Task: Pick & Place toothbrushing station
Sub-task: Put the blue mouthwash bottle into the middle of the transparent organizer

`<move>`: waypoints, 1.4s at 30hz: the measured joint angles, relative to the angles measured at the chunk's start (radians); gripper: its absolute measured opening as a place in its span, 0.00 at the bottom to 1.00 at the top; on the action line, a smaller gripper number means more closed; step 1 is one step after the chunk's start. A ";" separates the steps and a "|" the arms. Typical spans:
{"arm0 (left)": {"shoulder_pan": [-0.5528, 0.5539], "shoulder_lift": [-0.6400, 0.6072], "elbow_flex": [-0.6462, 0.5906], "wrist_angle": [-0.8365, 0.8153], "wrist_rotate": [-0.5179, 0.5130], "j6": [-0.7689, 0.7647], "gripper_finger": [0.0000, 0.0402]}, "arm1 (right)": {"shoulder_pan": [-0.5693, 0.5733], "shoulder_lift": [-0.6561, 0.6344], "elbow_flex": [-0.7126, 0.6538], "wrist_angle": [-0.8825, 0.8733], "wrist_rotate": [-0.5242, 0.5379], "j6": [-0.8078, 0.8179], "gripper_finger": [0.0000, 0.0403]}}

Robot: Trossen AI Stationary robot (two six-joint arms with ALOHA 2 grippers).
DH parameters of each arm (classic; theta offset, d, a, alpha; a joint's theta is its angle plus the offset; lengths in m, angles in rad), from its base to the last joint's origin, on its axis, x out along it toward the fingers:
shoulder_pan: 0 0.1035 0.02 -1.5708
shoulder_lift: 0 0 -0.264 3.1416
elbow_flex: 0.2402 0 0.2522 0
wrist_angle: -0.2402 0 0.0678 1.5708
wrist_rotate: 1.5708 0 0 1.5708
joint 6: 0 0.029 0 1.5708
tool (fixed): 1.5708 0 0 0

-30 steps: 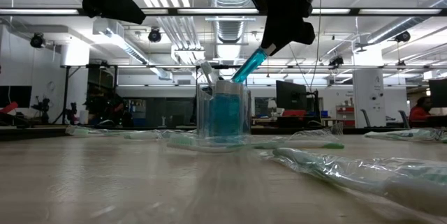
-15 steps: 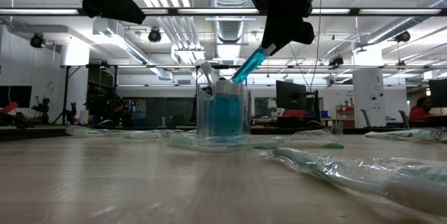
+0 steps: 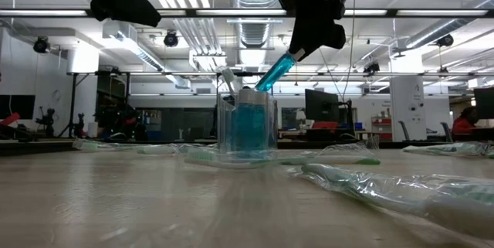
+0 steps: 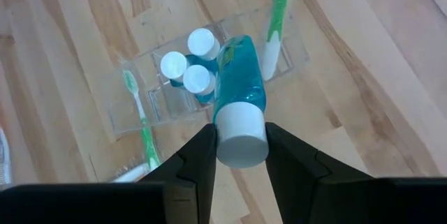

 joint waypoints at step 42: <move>0.005 0.786 0.000 0.575 0.450 0.051 0.40 | 0.001 -0.038 0.000 -0.043 0.000 -0.019 0.26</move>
